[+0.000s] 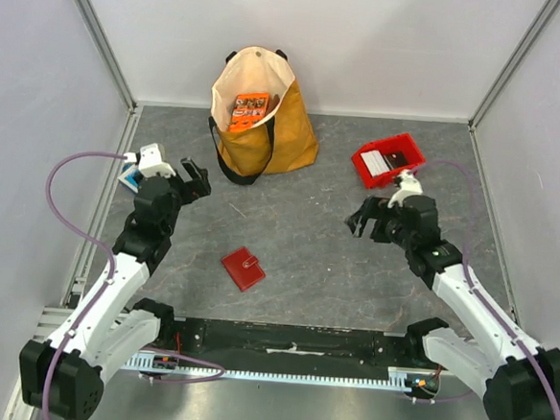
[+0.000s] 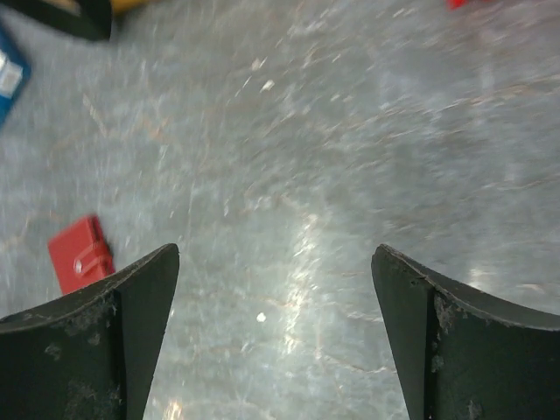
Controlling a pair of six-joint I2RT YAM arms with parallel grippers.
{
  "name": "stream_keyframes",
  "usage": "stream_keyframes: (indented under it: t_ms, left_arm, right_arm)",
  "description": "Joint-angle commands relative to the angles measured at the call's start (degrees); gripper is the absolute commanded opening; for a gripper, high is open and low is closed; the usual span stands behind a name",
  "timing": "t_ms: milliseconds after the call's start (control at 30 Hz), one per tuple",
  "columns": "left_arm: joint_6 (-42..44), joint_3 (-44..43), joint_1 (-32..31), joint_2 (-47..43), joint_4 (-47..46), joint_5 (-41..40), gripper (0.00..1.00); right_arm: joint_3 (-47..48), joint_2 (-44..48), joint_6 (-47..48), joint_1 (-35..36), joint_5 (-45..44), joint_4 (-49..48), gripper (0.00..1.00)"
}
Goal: Put the credit cards into the card holder
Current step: Open the card holder at the center of the board.
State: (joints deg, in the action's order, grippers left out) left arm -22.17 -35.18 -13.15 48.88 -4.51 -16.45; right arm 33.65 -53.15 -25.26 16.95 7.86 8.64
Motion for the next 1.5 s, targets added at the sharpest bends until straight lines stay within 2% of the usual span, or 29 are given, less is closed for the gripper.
stream_keyframes:
  t_ms: [0, 167, 267, 367, 433, 467, 567, 633, 733, 900, 967, 1100, 1267, 1467]
  left_arm:
    - [-10.93, -0.42, 0.05, -4.75, 13.9, 0.97, 0.99]
    - [-27.28, 5.28, 0.14, -11.42, 22.0, 8.52, 0.99]
    - [-24.33, 8.55, 0.14, -15.47, 17.96, 16.17, 0.99]
    - [-28.79, 7.06, 0.14, -16.54, 22.26, 20.39, 0.99]
    - [-31.52, 7.58, 0.14, -14.79, 24.98, 22.06, 0.94]
    - [-30.92, 8.45, 0.14, -13.74, 25.25, 23.81, 0.9]
    - [-29.16, 12.05, -0.03, -10.13, 25.87, 28.47, 0.84]
    - [-29.5, 13.9, -0.56, -9.6, 25.96, 30.42, 0.8]
    - [-31.17, 15.84, -2.84, -12.31, 26.22, 27.8, 0.72]
    - [-33.81, 19.35, -4.87, -11.8, 25.52, 25.94, 0.47]
    - [-34.34, 20.32, -6.45, -10.04, 24.21, 25.07, 0.41]
    - [-33.73, 20.94, -8.21, -7.58, 24.46, 23.39, 0.39]
    - [-32.14, 20.5, -9.61, -2.84, 23.51, 22.43, 0.39]
    - [-31.44, 18.75, -12.51, 3.49, 17.71, 22.69, 0.27]
  right_arm:
    - [6.25, -4.85, 5.21, 7.03, 3.04, 4.1, 0.98]
    - [10.02, -11.44, 4.6, 14.59, 2.51, 5.49, 0.98]
    - [12.92, -13.91, 2.68, 17.23, 1.9, 11.11, 0.98]
    - [14.78, -16.28, -1.19, 18.73, 5.14, 13.94, 0.98]
    - [14.0, -18.12, -2.16, 20.04, 6.81, 11.33, 0.96]
    - [13.29, -19.27, -1.82, 20.83, 7.26, 9.13, 0.92]
    - [10.74, -23.83, -1.55, 22.68, 7.08, 0.52, 0.88]
    - [12.31, -29.18, -2.6, 23.39, 9.01, -1.17, 0.81]
    - [15.91, -35.34, -3.04, 25.84, 11.91, -3.45, 0.68]
    - [20.48, -41.33, -6.12, 30.33, 11.04, -6.09, 0.65]
    - [21.72, -43.87, -6.82, 31.47, 11.65, -7.14, 0.6]
    - [22.69, -48.18, -9.89, 32.88, 12.44, -11.27, 0.55]
    - [22.86, -51.61, -12.01, 33.94, 13.15, -14.97, 0.55]
    - [20.85, -54.17, -13.86, 34.47, 16.66, -18.75, 0.49]
